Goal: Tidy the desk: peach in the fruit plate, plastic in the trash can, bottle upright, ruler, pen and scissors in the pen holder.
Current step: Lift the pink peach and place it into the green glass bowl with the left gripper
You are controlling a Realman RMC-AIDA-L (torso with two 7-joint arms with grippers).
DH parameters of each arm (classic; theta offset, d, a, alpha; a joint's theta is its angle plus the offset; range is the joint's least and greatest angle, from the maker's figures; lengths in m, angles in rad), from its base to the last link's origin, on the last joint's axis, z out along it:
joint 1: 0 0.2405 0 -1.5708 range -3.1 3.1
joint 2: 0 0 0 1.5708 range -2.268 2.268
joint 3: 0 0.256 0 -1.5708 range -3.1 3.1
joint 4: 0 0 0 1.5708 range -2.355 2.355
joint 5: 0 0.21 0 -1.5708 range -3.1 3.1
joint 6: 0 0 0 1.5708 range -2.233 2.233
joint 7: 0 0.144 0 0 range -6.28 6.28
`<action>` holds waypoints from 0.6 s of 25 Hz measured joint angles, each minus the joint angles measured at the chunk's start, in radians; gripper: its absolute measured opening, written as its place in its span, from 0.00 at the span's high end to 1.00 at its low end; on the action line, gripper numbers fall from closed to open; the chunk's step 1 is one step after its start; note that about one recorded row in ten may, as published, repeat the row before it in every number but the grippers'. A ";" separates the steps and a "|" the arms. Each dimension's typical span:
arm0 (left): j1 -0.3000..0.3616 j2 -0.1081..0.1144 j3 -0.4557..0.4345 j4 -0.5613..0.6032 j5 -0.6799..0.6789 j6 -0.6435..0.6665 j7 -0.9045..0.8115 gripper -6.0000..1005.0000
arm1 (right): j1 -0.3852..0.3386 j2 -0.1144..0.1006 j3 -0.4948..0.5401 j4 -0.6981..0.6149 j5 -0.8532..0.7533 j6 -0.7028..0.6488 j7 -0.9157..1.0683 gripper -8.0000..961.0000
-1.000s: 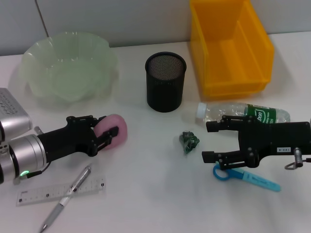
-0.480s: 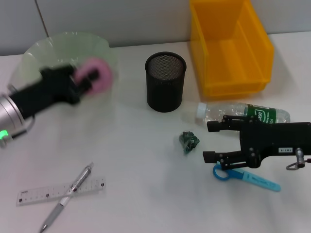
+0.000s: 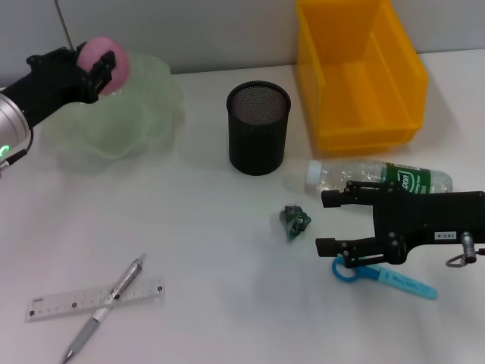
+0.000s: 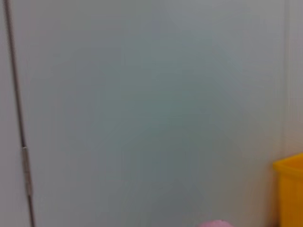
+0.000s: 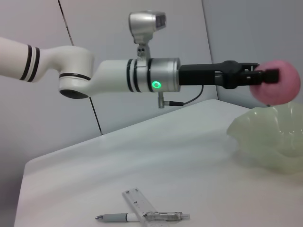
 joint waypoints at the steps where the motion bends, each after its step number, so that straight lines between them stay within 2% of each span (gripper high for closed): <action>1: -0.007 0.000 0.000 -0.008 -0.013 -0.015 0.015 0.69 | 0.000 0.000 0.000 0.000 0.000 0.000 0.000 0.12; 5: -0.015 -0.002 0.002 -0.023 -0.071 -0.027 0.071 0.51 | 0.002 0.000 -0.005 0.000 0.000 0.000 0.000 0.12; 11: -0.016 0.001 0.005 -0.024 -0.084 -0.023 0.073 0.26 | 0.002 0.000 -0.001 0.000 0.000 0.000 0.000 0.12; 15: -0.007 0.003 0.011 -0.018 -0.082 -0.007 0.069 0.23 | 0.003 0.000 0.000 -0.002 0.010 -0.001 0.009 0.12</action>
